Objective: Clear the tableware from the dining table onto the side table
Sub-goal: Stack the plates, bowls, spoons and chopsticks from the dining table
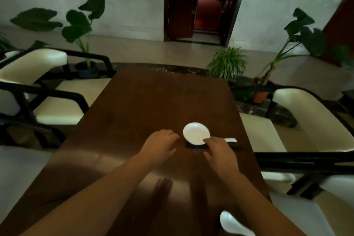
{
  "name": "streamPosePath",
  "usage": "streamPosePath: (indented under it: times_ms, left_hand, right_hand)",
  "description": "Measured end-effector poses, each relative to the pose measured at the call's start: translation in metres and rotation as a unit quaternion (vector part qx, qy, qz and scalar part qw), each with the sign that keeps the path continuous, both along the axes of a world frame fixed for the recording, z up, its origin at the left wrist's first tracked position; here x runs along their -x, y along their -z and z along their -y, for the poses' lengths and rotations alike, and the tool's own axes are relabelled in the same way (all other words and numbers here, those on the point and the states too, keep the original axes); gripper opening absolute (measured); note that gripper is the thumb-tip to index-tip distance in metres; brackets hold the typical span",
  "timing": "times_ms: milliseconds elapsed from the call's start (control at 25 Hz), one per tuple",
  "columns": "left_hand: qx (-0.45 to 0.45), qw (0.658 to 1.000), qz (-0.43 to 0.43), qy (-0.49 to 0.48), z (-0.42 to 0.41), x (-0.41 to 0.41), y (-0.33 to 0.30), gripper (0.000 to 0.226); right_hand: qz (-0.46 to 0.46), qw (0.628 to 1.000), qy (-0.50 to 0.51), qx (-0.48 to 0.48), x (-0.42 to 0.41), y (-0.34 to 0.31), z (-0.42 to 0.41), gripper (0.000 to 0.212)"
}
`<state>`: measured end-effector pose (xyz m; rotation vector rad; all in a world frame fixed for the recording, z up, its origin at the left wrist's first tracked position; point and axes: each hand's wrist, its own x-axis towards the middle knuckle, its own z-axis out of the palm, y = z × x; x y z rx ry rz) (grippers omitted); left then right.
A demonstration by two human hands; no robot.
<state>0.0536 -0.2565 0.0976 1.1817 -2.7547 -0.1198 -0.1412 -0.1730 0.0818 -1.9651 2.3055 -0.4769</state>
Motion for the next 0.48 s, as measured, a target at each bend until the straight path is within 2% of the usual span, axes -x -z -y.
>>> streamPosePath:
  times_ms: [200, 360, 480]
  left_hand:
    - [-0.006, 0.993, 0.107, 0.05, 0.057, 0.064, 0.061, 0.047]
    - [-0.044, 0.998, 0.037, -0.036, 0.08, 0.085, 0.096, 0.045]
    - [-0.052, 0.996, 0.077, -0.004, 0.095, 0.09, 0.108, 0.04]
  right_hand:
    - [-0.057, 0.994, -0.085, -0.04, 0.057, 0.066, 0.065, 0.045]
    - [0.001, 0.997, -0.067, -0.045, 0.078, 0.103, 0.09, 0.042]
    - [-0.053, 0.989, -0.128, -0.048, 0.084, 0.113, 0.1, 0.035]
